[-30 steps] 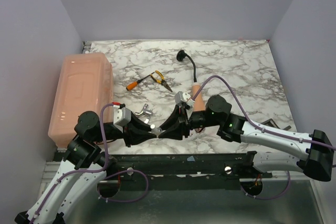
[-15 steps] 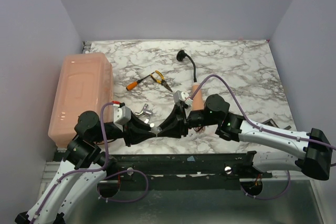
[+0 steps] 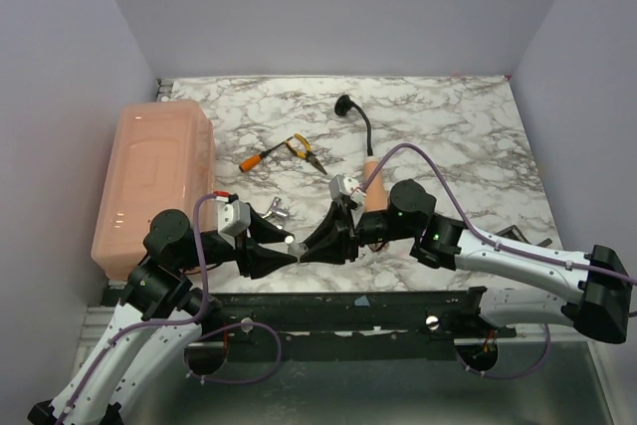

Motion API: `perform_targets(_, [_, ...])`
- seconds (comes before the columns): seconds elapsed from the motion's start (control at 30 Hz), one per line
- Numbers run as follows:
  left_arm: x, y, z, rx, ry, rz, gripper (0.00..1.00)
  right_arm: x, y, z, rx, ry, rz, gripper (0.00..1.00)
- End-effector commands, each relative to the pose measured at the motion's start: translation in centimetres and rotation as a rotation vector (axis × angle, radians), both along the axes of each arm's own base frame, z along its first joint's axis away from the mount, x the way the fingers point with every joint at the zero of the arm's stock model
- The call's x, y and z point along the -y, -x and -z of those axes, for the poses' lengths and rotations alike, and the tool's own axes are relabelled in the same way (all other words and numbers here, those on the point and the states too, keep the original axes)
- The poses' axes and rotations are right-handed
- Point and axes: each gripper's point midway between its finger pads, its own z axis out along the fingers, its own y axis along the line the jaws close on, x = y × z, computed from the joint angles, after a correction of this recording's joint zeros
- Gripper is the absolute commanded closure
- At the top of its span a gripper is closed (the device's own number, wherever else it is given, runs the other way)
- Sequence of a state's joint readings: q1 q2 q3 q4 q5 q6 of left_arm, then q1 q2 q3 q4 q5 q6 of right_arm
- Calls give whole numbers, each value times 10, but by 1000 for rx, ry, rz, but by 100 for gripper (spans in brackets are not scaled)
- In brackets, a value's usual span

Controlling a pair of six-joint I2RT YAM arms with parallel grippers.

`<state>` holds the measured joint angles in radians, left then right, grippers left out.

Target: Paint the nails

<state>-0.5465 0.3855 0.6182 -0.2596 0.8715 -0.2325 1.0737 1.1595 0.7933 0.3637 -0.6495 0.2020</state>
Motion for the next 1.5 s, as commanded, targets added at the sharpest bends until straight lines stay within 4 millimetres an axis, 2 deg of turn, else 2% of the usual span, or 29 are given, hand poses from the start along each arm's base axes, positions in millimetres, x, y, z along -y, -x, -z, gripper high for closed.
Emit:
perform_targets(0.0, [-1, -9, -2, 41, -8, -40, 44, 11, 4, -5, 46, -8, 22, 100])
perform_targets(0.1, [-1, -9, -3, 49, -4, -43, 34, 20, 3, 0, 51, 16, 54, 100])
perform_targets(0.23, [-2, -10, -3, 57, -3, -51, 29, 31, 0, 2, 57, 24, 99, 100])
perform_targets(0.33, [-2, -11, -4, 57, 1, -53, 28, 39, -1, 5, 58, 50, 129, 100])
perform_targets(0.5, [-2, -17, -6, 47, -1, -82, 28, 58, 4, -1, 42, 11, 170, 100])
perform_targets(0.67, [3, -23, -4, 23, -4, -79, 27, 74, -12, -1, -56, -23, 332, 100])
perform_targets(0.9, [11, -24, 0, -3, -29, -21, 27, 100, -10, -23, -46, -171, 392, 100])
perform_targets(1.0, [13, -20, 0, 9, -35, 24, 34, 100, -16, -14, -39, -110, 421, 100])
perform_targets(1.13, [15, -17, -7, 26, -35, 58, 34, 87, -19, 23, -7, 166, 376, 100])
perform_targets(1.23, [16, -17, -18, 58, -33, 69, 34, 82, -22, 37, 10, 296, 353, 100])
perform_targets(1.33, [17, -20, -25, 83, -51, 78, 36, 80, -22, 35, 28, 344, 323, 100])
perform_targets(1.47, [19, -23, -20, 96, -58, 91, 38, 76, -10, 35, 40, 389, 226, 100])
